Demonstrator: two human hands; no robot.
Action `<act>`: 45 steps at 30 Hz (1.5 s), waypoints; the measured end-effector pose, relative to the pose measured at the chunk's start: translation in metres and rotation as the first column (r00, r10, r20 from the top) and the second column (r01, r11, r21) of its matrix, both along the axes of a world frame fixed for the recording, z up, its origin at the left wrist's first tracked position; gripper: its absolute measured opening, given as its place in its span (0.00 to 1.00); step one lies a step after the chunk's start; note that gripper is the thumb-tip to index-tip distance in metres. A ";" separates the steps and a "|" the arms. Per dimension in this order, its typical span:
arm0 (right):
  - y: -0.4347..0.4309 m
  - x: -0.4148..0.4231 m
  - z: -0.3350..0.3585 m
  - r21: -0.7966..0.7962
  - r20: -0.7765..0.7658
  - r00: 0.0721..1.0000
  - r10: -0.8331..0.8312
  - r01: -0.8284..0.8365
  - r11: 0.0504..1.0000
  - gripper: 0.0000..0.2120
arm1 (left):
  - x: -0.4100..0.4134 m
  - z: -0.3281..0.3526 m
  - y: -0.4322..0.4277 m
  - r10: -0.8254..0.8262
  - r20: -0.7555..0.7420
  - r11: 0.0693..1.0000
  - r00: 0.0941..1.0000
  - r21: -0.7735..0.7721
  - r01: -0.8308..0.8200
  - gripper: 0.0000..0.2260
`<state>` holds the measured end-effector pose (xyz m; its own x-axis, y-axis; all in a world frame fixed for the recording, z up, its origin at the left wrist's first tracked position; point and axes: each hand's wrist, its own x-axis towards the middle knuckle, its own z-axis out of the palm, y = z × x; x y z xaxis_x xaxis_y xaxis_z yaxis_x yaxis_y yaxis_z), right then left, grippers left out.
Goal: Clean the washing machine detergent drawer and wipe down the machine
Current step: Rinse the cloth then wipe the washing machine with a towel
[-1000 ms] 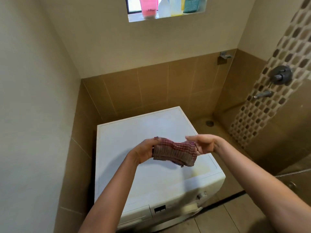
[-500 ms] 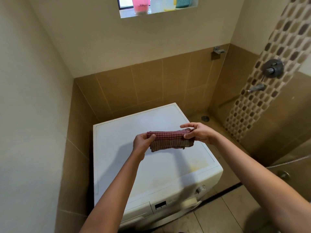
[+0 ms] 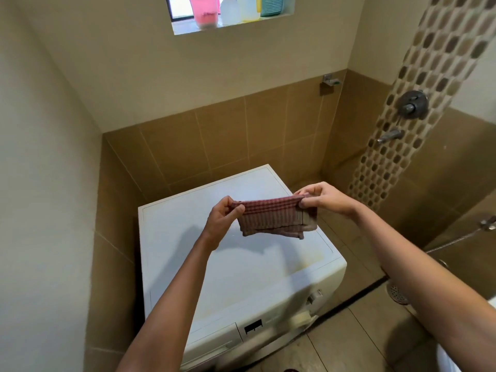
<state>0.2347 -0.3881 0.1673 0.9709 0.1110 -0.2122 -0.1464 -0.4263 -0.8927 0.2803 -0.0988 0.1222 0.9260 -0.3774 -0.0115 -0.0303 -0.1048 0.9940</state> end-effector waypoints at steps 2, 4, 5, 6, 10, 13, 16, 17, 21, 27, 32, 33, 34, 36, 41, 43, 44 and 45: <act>-0.001 -0.012 -0.002 0.205 -0.060 0.994 -0.086 0.097 0.974 0.06 | -0.005 0.003 -0.011 -0.031 -0.081 0.999 0.996 -0.045 0.027 0.05; -0.003 -0.023 -0.010 0.312 -0.133 0.975 -0.181 0.214 0.926 0.06 | -0.010 0.003 -0.028 -0.022 -0.173 0.998 0.985 -0.063 0.011 0.06; -0.005 -0.028 -0.016 0.332 -0.173 0.961 -0.216 0.263 0.906 0.09 | -0.012 0.002 -0.036 -0.007 -0.225 0.999 0.974 -0.053 -0.006 0.08; -0.007 -0.035 -0.021 0.343 -0.208 0.945 -0.252 0.312 0.886 0.12 | -0.015 0.000 -0.044 -0.004 -0.280 0.999 0.960 -0.037 -0.007 0.10; -0.024 -0.067 -0.030 0.350 -0.382 0.849 -0.366 0.500 0.792 0.13 | -0.022 -0.001 -0.071 0.028 -0.460 0.998 0.887 0.063 0.002 0.25; -0.042 -0.095 -0.036 0.323 -0.474 0.768 -0.430 0.606 0.727 0.13 | -0.034 0.004 -0.098 0.070 -0.452 0.989 0.889 0.145 -0.005 0.31; -0.051 -0.122 -0.038 0.284 -0.466 0.733 -0.495 0.654 0.701 0.07 | -0.053 0.003 -0.132 -0.015 -0.330 0.984 0.944 0.164 0.073 0.25; -0.051 -0.132 -0.036 0.281 -0.445 0.723 -0.528 0.673 0.684 0.04 | -0.060 0.003 -0.146 -0.074 -0.274 0.976 0.959 0.178 0.126 0.24; -0.061 -0.170 -0.031 0.316 -0.367 0.672 -0.643 0.740 0.593 0.06 | -0.102 0.011 -0.204 -0.329 -0.034 0.901 0.944 0.290 0.324 0.21; -0.102 -0.235 -0.035 0.395 -0.362 0.585 -0.726 0.802 0.449 0.10 | -0.169 0.019 -0.275 -0.551 0.105 0.790 0.828 0.385 0.477 0.16; -0.135 -0.305 -0.031 0.460 -0.369 0.558 -0.743 0.805 0.376 0.09 | -0.224 0.028 -0.328 -0.582 0.165 0.772 0.797 0.420 0.477 0.12; -0.141 -0.322 -0.030 0.448 -0.363 0.539 -0.760 0.816 0.365 0.09 | -0.240 0.029 -0.340 -0.590 0.182 0.767 0.787 0.431 0.475 0.11; -0.148 -0.337 -0.028 0.437 -0.358 0.521 -0.775 0.827 0.354 0.08 | -0.255 0.029 -0.351 -0.610 0.194 0.753 0.768 0.446 0.484 0.11; -0.163 -0.370 -0.026 0.425 -0.343 0.473 -0.812 0.849 0.315 0.07 | -0.289 0.029 -0.374 -0.690 0.203 0.681 0.695 0.507 0.528 0.11; -0.210 -0.475 -0.024 0.424 -0.342 0.369 -0.864 0.881 0.209 0.13 | -0.385 0.035 -0.437 -0.885 0.159 0.440 0.438 0.595 0.673 0.12; -0.229 -0.523 -0.026 0.381 -0.328 0.298 -0.896 0.910 0.163 0.05 | -0.424 0.032 -0.467 -0.930 0.085 0.347 0.358 0.528 0.775 0.13; -0.239 -0.547 -0.025 0.362 -0.328 0.242 -0.913 0.925 0.115 0.02 | -0.443 0.030 -0.482 -0.939 0.032 0.316 0.342 0.467 0.826 0.15; -0.248 -0.569 -0.025 0.364 -0.346 0.192 -0.919 0.930 0.057 0.01 | -0.460 0.027 -0.494 -0.941 -0.013 0.307 0.339 0.394 0.867 0.16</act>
